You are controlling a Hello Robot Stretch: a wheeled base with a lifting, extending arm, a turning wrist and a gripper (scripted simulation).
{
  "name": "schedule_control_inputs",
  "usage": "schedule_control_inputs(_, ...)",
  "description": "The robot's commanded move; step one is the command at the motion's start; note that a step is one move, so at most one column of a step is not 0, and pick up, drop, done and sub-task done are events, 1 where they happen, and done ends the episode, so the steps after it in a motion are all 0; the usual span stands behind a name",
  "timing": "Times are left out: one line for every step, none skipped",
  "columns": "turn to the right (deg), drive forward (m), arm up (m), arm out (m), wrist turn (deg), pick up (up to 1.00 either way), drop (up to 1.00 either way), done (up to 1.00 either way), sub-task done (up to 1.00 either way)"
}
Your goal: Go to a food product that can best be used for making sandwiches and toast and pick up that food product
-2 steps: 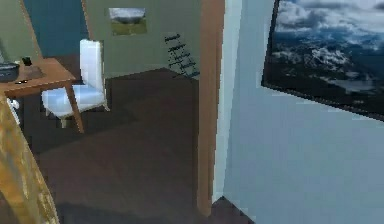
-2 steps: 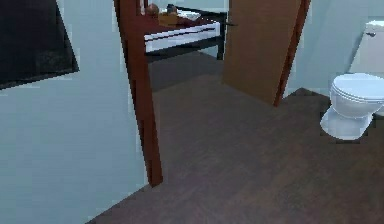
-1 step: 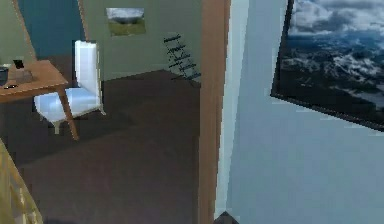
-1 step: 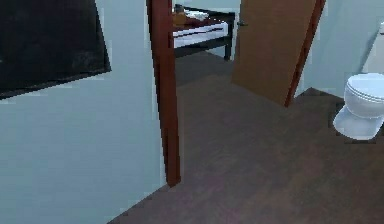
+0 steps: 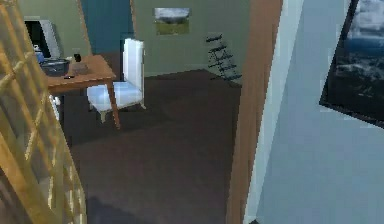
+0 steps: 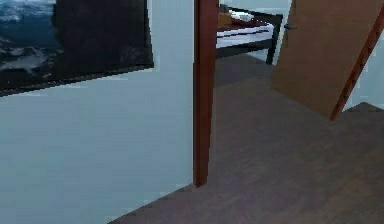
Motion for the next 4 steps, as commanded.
schedule_control_inputs(0.0,0.35,0.00,0.00,0.0,0.00,0.00,0.00,0.00)
schedule_control_inputs(-24.0,0.00,0.00,0.00,0.0,0.00,0.00,0.00,0.00)
schedule_control_inputs(0.0,1.00,0.00,0.00,0.0,0.00,0.00,0.00,0.00)
schedule_control_inputs(0.0,0.70,0.00,0.00,0.0,0.00,0.00,0.00,0.00)
